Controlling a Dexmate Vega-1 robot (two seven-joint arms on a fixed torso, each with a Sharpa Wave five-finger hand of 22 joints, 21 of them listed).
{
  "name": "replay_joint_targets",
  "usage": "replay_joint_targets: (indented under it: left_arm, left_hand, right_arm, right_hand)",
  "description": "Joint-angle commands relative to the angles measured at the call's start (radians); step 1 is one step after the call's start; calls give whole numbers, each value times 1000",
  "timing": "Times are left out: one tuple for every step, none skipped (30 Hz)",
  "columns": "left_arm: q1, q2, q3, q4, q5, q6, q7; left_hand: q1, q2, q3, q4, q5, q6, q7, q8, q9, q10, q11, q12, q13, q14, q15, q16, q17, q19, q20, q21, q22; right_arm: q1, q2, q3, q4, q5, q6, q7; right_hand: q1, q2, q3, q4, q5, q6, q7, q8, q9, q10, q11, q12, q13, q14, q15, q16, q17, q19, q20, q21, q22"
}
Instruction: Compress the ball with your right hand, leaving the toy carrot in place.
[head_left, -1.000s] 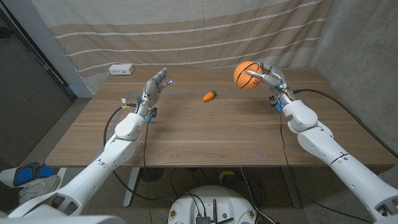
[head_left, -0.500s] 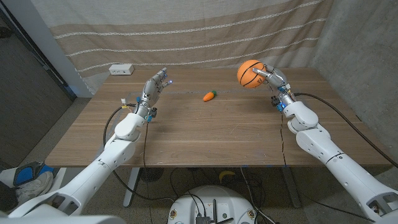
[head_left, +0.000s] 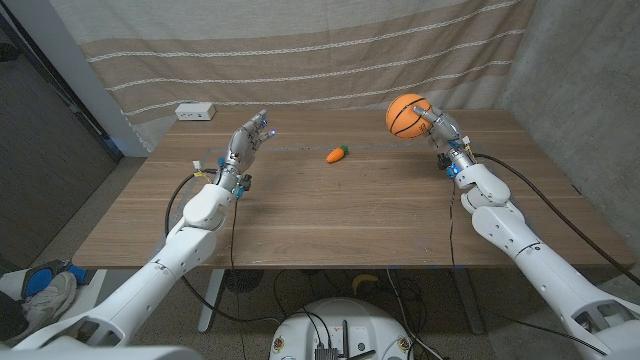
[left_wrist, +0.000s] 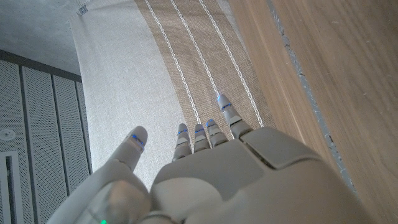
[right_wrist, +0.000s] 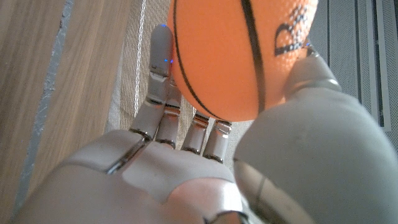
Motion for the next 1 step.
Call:
replay_joint_targets:
  left_arm:
    - [53, 23, -23, -65, 19, 18, 56]
  left_hand:
    - [-8, 27, 2, -8, -1, 3, -3, 2, 2, 0, -2, 3, 2, 2, -10, 0, 3, 7, 4, -5, 5]
  right_arm:
    - [48, 84, 30, 140, 128, 25, 133]
  right_hand:
    - [363, 353, 9, 4, 7, 134, 129, 2, 0, 32, 6, -1, 195, 301, -382, -4, 2, -138, -216, 6, 0]
